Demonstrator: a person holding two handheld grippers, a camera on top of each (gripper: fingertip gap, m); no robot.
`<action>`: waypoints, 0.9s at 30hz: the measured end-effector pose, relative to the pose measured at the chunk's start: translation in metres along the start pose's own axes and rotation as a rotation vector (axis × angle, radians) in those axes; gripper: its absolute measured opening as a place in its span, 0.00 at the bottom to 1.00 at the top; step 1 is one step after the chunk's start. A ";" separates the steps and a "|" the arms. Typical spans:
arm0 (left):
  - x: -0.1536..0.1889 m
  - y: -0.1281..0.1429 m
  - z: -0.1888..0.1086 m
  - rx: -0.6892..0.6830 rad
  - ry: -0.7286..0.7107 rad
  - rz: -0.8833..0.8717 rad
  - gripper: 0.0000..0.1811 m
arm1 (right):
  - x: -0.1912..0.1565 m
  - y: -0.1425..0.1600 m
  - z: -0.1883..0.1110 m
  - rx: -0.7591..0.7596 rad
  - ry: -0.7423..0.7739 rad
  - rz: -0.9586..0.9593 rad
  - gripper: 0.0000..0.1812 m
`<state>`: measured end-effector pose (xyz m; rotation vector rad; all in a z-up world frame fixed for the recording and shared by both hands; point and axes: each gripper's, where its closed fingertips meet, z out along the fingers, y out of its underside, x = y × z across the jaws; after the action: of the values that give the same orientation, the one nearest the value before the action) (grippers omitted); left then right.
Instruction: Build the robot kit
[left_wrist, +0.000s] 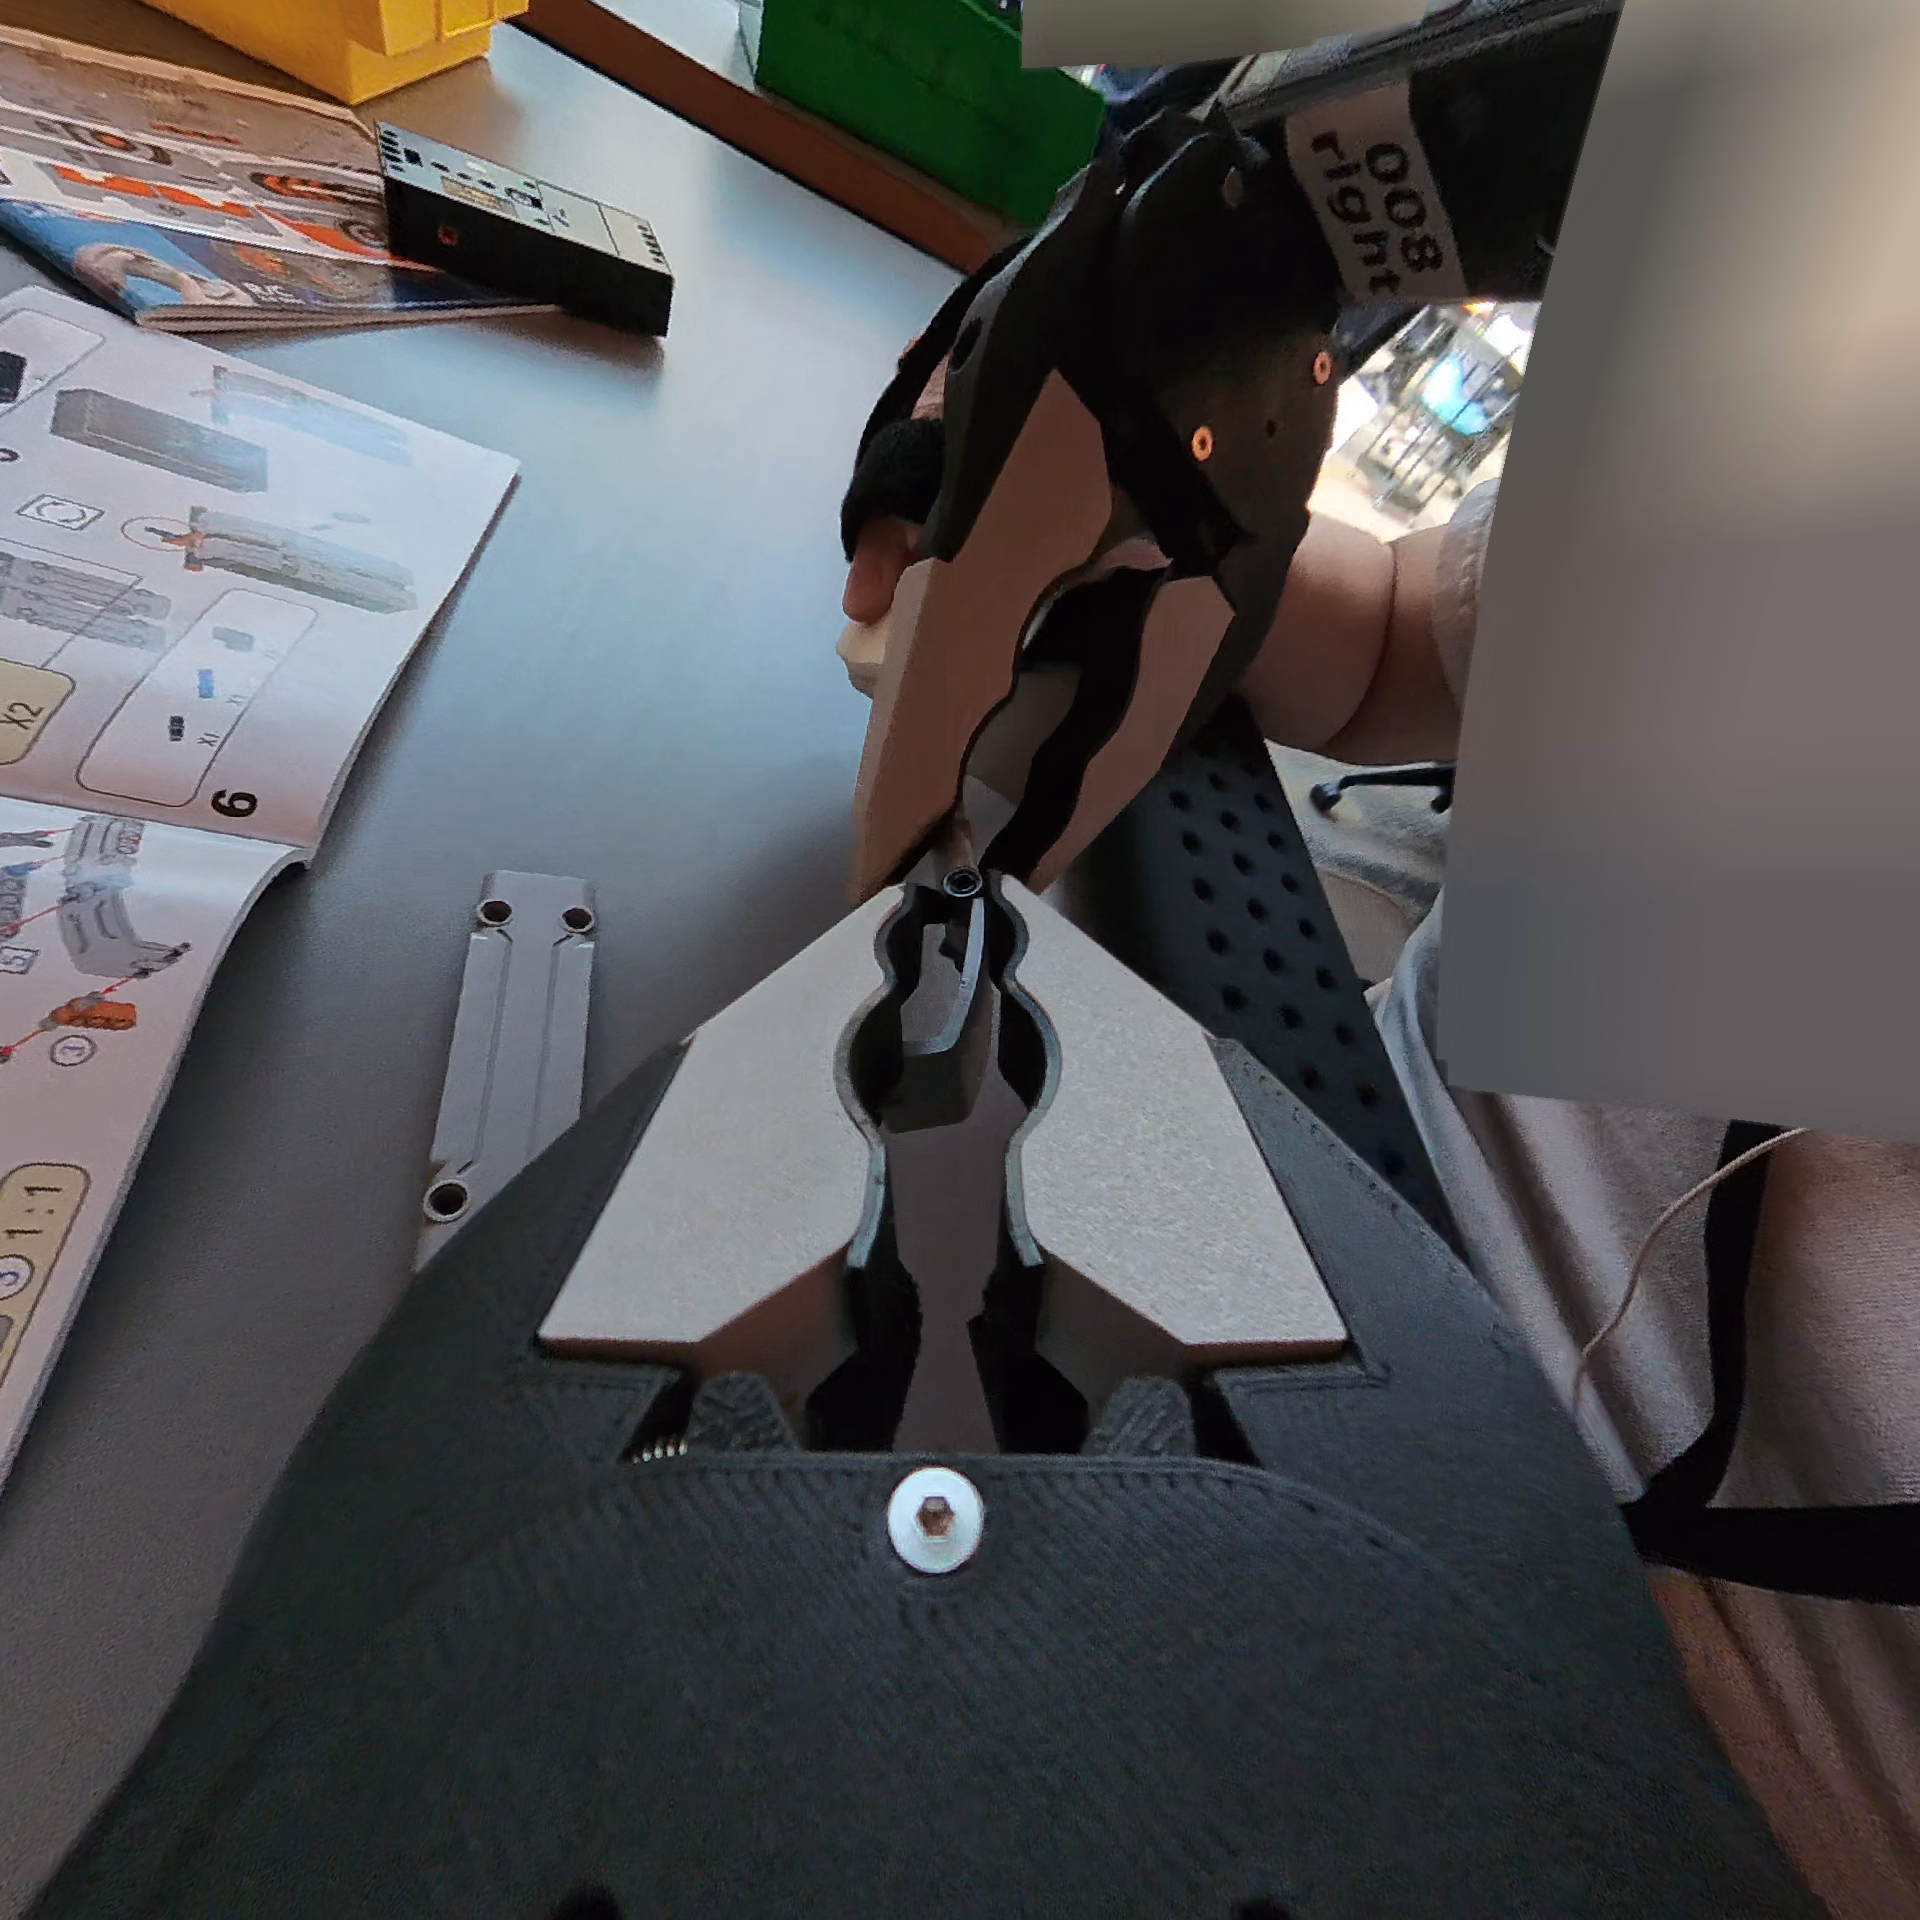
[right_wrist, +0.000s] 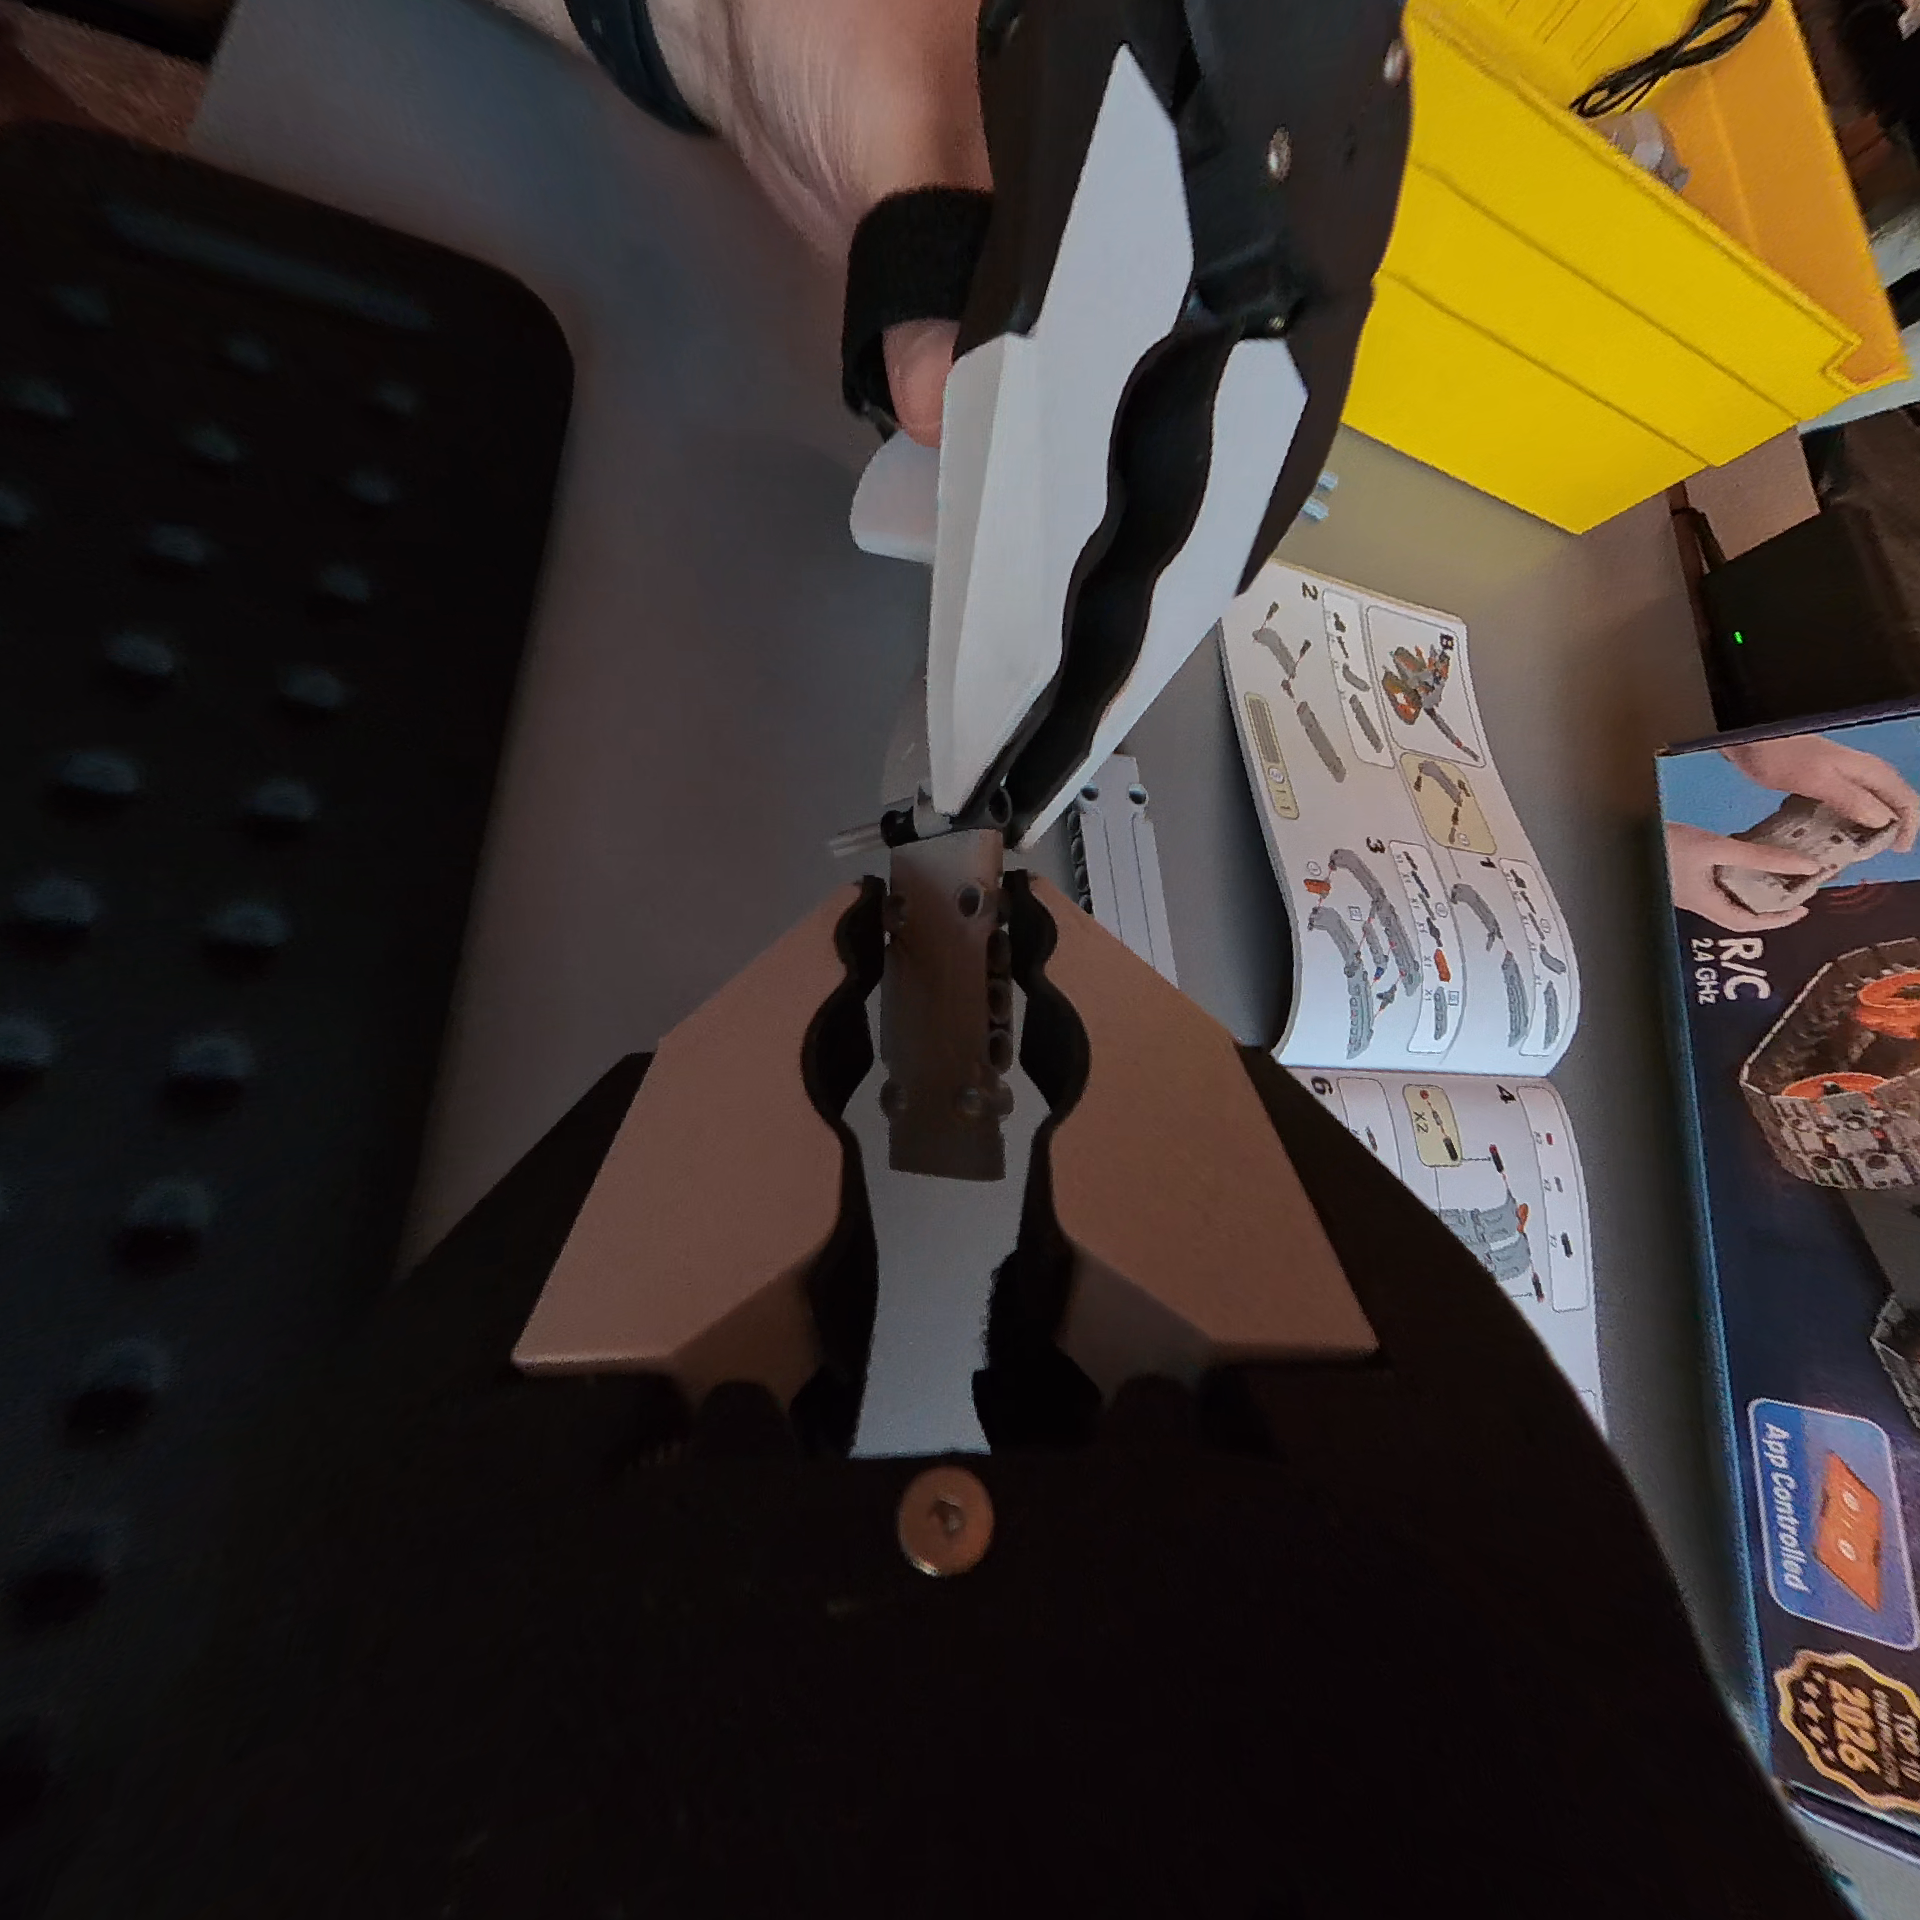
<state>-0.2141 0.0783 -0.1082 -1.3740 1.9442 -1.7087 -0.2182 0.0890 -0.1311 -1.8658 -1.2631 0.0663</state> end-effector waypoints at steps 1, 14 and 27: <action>-0.001 0.002 0.000 -0.016 -0.022 0.025 0.05 | 0.000 0.002 0.002 -0.017 0.010 -0.014 0.13; -0.005 0.010 0.003 -0.046 -0.061 0.060 0.05 | -0.002 0.012 0.010 -0.121 0.048 -0.090 0.12; -0.007 0.013 0.003 -0.094 -0.143 0.177 0.05 | 0.000 0.008 0.012 -0.137 0.079 -0.086 0.12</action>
<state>-0.2147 0.0803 -0.1230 -1.2727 2.0218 -1.4174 -0.2175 0.0952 -0.1441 -1.9076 -1.3199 -0.1427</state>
